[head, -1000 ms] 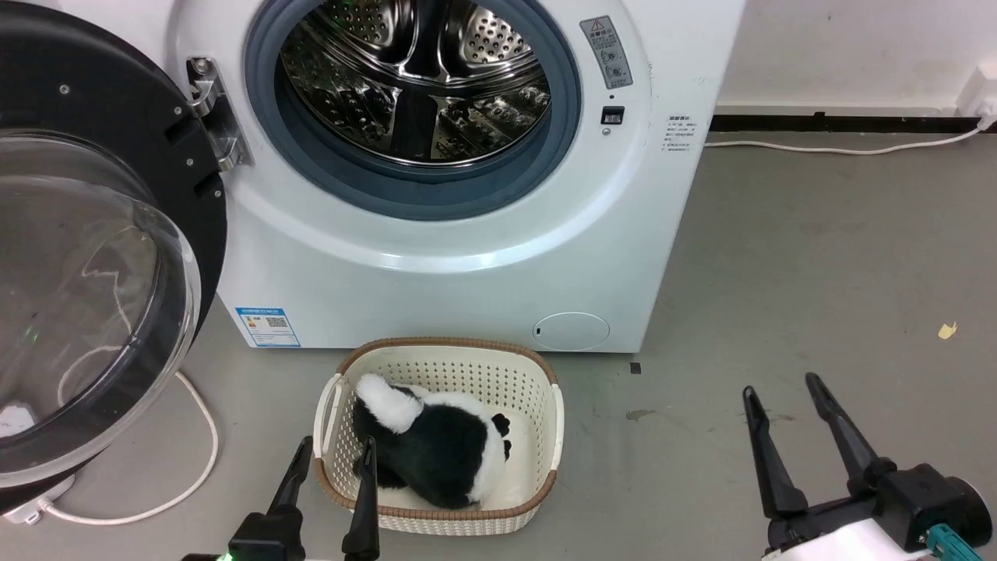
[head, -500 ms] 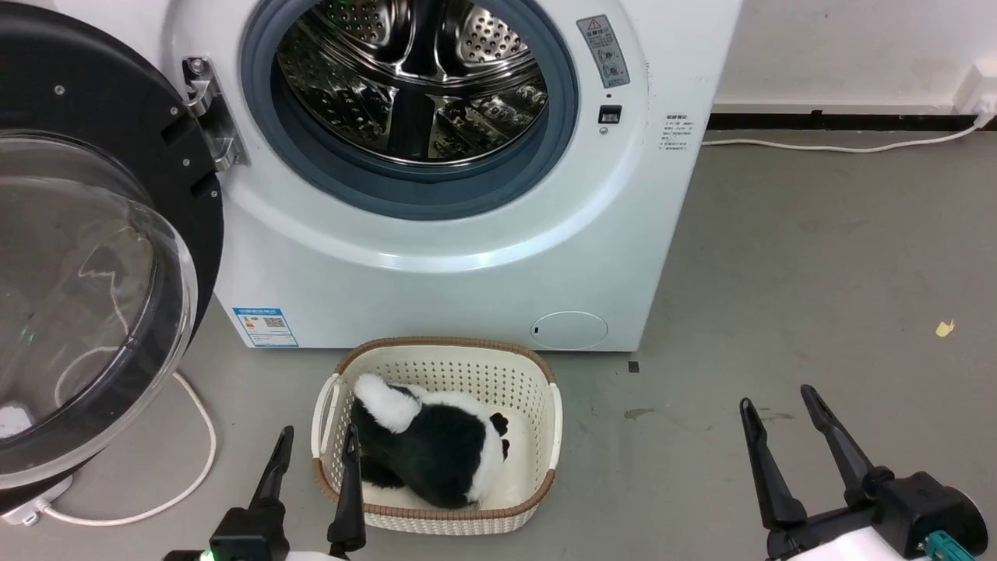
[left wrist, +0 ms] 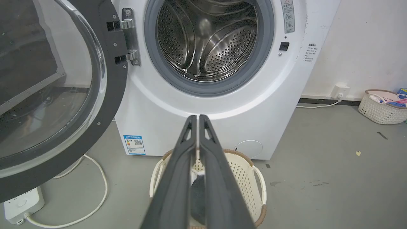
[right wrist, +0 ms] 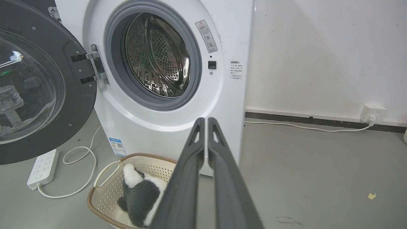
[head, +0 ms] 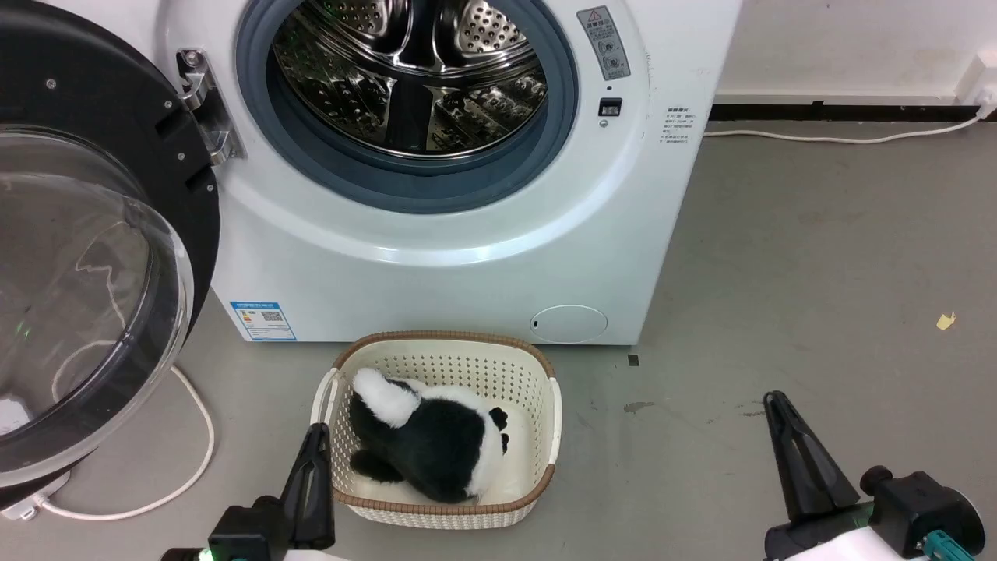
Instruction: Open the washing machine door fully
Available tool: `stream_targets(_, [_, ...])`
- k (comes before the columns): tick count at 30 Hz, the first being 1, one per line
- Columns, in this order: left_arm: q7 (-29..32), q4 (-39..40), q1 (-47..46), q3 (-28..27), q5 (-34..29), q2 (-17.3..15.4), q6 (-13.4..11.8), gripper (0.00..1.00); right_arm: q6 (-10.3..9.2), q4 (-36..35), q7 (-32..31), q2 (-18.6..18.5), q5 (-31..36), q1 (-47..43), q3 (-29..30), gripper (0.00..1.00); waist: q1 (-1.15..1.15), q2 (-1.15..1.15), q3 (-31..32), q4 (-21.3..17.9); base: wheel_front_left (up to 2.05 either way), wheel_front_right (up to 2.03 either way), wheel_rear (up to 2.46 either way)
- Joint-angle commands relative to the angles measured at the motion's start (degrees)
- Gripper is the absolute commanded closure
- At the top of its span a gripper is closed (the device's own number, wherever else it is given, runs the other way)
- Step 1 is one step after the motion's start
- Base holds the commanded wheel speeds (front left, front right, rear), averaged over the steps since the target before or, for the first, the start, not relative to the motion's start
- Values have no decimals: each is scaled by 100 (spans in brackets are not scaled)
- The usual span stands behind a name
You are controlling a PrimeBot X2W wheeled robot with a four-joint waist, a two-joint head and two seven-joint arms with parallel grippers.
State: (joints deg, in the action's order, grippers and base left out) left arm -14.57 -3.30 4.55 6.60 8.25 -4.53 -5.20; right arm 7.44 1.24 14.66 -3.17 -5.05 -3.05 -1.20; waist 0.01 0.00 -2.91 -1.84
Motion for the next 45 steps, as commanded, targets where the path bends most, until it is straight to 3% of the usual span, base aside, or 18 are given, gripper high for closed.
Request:
stream_targets(1, [25,6,-8,-13,-15,3,9,100,0,-2,-22,1,9,6,0,100,0,0,4,2,0,0,0])
stream_targets(45, [538,122,-168,-245,-305,61,192,100,2,-46,-539,11,187,113,43,100,0,0,107,67,0,0,0])
